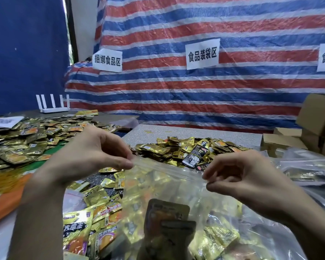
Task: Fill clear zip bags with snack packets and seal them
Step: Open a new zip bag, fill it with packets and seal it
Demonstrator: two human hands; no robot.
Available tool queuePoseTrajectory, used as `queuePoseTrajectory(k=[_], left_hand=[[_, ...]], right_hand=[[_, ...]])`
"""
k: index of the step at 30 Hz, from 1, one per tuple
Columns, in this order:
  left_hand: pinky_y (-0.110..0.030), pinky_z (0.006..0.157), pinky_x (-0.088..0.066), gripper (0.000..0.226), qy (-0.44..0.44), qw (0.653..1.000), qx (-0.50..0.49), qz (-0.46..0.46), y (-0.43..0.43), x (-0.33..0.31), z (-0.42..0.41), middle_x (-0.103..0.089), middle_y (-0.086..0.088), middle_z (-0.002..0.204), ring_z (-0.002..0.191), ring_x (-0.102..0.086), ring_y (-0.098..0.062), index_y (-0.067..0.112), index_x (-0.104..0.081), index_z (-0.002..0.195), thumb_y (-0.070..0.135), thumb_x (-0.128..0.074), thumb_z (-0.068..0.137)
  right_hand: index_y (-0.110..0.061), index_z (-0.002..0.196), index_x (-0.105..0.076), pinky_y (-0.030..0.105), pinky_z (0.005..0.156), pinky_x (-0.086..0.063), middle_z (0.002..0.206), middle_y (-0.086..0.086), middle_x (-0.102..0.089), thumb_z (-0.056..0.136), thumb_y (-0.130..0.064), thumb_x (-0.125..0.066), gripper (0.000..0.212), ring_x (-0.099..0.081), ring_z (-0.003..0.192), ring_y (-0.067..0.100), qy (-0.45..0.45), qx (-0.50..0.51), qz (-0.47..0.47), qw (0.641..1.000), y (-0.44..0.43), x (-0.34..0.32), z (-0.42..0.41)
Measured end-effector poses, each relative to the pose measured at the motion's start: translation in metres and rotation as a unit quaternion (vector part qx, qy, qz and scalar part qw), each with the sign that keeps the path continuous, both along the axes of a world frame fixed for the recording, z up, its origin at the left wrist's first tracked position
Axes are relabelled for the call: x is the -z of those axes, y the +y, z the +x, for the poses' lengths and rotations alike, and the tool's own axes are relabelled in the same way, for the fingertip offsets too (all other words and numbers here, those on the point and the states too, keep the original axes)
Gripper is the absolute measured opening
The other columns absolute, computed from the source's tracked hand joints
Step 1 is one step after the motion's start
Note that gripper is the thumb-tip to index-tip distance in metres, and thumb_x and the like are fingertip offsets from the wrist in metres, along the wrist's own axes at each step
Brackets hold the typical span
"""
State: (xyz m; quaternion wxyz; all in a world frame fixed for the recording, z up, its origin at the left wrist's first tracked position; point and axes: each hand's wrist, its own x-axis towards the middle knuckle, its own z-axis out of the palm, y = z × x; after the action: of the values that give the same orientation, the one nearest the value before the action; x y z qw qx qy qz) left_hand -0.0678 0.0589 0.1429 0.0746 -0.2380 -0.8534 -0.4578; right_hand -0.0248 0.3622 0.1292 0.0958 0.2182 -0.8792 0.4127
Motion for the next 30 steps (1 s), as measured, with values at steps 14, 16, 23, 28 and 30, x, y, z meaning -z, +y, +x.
queuePoseTrajectory(k=[14,16,23,28,30], left_hand=[[-0.034,0.075,-0.060,0.014,0.056,0.997,0.048,-0.017,0.005,-0.002,0.007,-0.072,-0.008,0.078,0.077,-0.071,-0.022,0.018,-0.075,0.072,0.017,-0.088,0.067],[-0.032,0.071,-0.059,0.008,0.069,0.996,0.054,-0.019,0.010,-0.002,0.007,-0.071,-0.007,0.077,0.075,-0.070,-0.021,0.019,-0.074,0.072,0.020,-0.080,0.066],[-0.032,0.062,-0.054,0.008,0.091,0.994,0.067,0.001,0.033,0.001,0.006,-0.069,-0.006,0.071,0.067,-0.066,-0.019,0.014,-0.072,0.070,0.021,-0.075,0.067],[-0.035,0.060,-0.053,0.005,0.135,0.985,0.109,-0.018,0.058,0.003,0.009,-0.068,-0.004,0.069,0.064,-0.064,-0.018,0.017,-0.070,0.071,0.012,-0.071,0.073],[-0.041,0.060,-0.054,0.005,0.147,0.982,0.117,-0.021,0.063,0.003,0.009,-0.068,-0.004,0.070,0.064,-0.064,-0.019,0.017,-0.070,0.072,0.013,-0.071,0.074]], right_hand=[[-0.013,0.081,-0.066,0.042,0.071,-0.057,0.076,0.006,-0.074,0.076,0.000,-0.080,0.020,-0.069,0.072,0.023,-0.053,0.054,-0.013,0.997,0.007,-0.002,0.002],[-0.015,0.082,-0.063,0.045,0.072,-0.057,0.077,0.005,-0.073,0.079,0.001,-0.077,0.021,-0.068,0.073,0.024,-0.040,0.075,0.000,0.996,0.005,0.000,0.000],[-0.047,0.126,-0.046,0.008,0.091,-0.042,0.120,-0.030,-0.053,0.078,-0.055,-0.067,0.053,-0.045,0.113,-0.017,0.057,0.059,0.139,0.987,0.001,0.004,0.003],[-0.038,0.127,-0.055,0.023,0.098,-0.042,0.119,-0.027,-0.053,0.088,-0.061,-0.052,0.045,-0.047,0.116,-0.005,0.201,0.056,0.142,0.968,-0.035,0.018,0.007],[-0.033,0.112,-0.064,0.032,0.086,-0.047,0.106,-0.023,-0.060,0.094,-0.048,-0.056,0.024,-0.055,0.102,0.000,0.218,0.046,0.118,0.968,-0.040,0.022,0.005]])
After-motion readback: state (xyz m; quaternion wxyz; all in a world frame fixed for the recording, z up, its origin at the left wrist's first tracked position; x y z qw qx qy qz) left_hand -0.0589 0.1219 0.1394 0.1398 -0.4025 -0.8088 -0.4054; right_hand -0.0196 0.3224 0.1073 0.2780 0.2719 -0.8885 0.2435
